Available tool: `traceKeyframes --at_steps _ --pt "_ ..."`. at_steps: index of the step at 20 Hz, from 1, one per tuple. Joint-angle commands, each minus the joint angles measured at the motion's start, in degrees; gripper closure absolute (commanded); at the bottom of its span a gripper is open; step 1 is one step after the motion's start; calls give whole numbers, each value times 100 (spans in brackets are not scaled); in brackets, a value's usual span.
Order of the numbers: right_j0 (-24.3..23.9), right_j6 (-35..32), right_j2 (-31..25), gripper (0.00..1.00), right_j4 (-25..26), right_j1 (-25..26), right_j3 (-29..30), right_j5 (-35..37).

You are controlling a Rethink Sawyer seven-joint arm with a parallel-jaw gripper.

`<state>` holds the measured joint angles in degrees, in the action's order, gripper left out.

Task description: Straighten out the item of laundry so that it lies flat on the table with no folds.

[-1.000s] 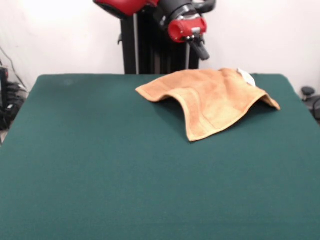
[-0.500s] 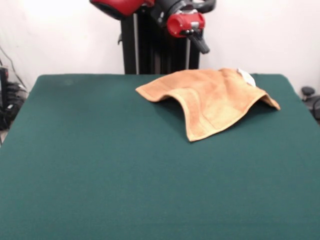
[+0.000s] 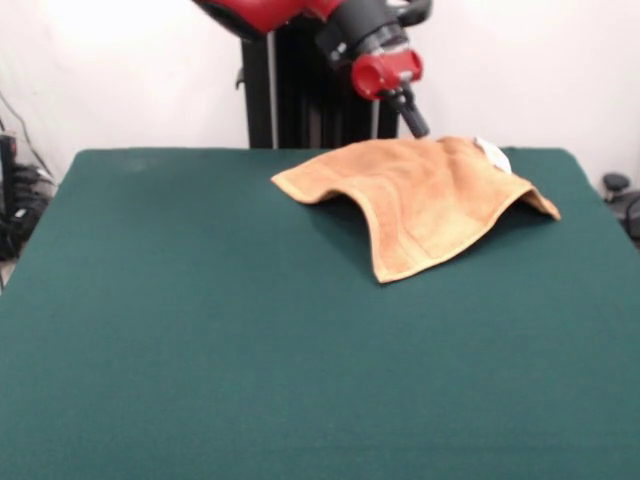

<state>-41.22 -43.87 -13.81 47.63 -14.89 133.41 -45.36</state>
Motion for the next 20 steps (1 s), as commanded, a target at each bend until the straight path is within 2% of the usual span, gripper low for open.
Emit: traceKeyframes --at_steps 1,5,12,15,18,20 --pt "874 -1348 23 100 -1286 -438 -920 1456" --pt "747 -1491 -271 100 -1518 -667 -799 2047" --pt "-45 -1669 -1151 100 -1581 -1267 -427 2793" --pt "-276 -1700 -1375 100 -1604 -1345 -421 2866" --pt "-469 -1843 -1582 100 -1632 -1344 -453 2522" --pt "-533 -1766 -1697 100 -1785 -1465 -446 2846"
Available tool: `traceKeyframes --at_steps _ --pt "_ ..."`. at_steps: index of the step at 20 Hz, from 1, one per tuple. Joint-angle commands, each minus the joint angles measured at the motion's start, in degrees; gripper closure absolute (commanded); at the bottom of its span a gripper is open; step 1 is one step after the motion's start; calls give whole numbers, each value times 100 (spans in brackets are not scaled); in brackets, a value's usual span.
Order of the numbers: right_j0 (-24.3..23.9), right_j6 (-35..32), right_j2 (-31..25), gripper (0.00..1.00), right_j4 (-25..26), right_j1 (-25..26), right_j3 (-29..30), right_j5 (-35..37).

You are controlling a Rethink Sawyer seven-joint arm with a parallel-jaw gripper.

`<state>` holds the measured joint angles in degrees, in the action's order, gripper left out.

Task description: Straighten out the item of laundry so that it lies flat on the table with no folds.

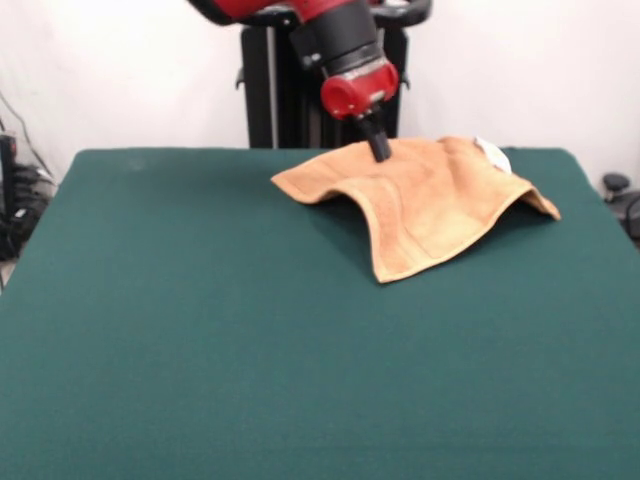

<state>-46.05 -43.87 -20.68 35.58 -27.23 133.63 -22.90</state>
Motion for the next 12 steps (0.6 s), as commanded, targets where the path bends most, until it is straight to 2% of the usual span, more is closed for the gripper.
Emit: traceKeyframes --at_steps 1,12 --pt "-45 -1725 -1029 100 -681 -291 -467 746" --pt "627 -1664 -808 100 -1610 -535 -617 950"
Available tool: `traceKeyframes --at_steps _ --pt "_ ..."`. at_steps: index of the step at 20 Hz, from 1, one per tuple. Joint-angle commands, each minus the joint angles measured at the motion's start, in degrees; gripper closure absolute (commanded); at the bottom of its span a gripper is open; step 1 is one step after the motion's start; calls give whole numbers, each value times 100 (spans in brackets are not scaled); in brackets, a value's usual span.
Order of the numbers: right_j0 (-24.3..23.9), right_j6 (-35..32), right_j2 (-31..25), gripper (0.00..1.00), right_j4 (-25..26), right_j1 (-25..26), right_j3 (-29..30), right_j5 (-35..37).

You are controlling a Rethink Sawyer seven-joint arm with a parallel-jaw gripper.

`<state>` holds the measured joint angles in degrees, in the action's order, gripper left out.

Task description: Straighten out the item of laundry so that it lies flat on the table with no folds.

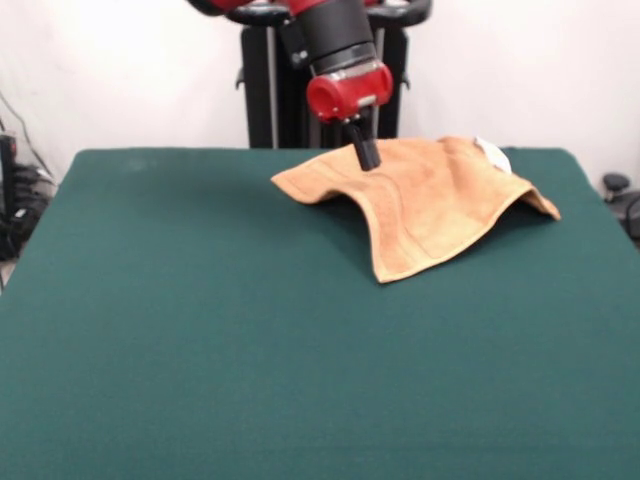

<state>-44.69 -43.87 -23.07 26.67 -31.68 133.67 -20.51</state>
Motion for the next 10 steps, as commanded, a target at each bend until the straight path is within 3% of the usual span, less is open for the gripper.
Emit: traceKeyframes --at_steps 1,10 --pt "513 -1662 -570 100 -762 -108 -636 731" --pt "617 -1539 -456 100 -756 75 -805 487"
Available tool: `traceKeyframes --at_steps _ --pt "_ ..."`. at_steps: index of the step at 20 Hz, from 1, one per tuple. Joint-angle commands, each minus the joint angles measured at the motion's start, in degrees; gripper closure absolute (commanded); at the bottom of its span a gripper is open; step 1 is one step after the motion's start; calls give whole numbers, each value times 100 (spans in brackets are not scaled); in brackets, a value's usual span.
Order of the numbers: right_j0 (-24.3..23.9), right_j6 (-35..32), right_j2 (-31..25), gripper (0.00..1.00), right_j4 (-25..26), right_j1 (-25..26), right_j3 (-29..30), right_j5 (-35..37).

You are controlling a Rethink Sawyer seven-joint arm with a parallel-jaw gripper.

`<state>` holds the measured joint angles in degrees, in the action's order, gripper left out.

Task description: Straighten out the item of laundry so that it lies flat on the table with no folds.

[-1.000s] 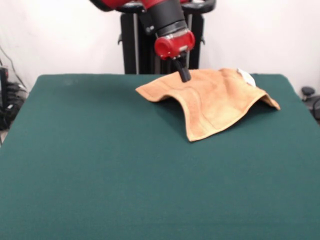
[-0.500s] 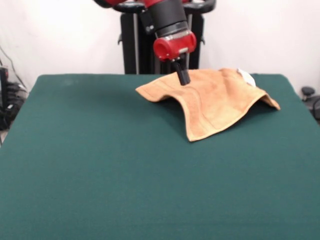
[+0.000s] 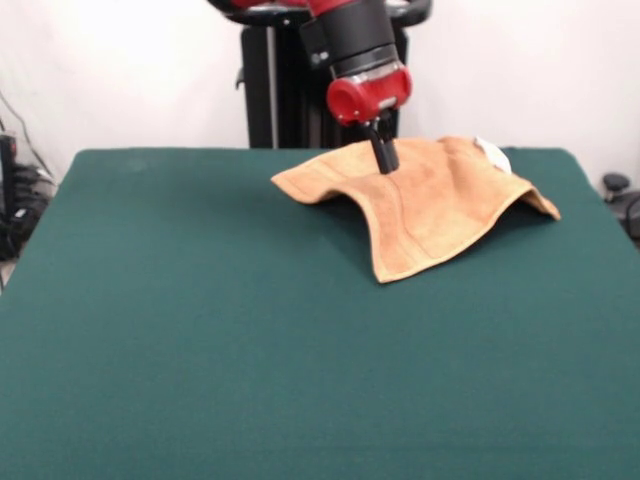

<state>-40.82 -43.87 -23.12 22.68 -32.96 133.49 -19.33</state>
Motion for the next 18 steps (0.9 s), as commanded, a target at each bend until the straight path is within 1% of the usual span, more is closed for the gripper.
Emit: traceKeyframes --at_steps 1,4,7,10,12,18 --pt "217 -1536 -454 100 -327 219 -799 332" --pt "200 -1541 -437 100 -174 273 -842 14" --pt "278 -1470 -320 100 -163 327 -889 70" --pt "658 -1352 71 100 -250 552 -1157 14" --pt "816 -1324 213 100 -295 639 -1274 13" --pt "1128 -1414 490 100 -418 815 -1583 -72"
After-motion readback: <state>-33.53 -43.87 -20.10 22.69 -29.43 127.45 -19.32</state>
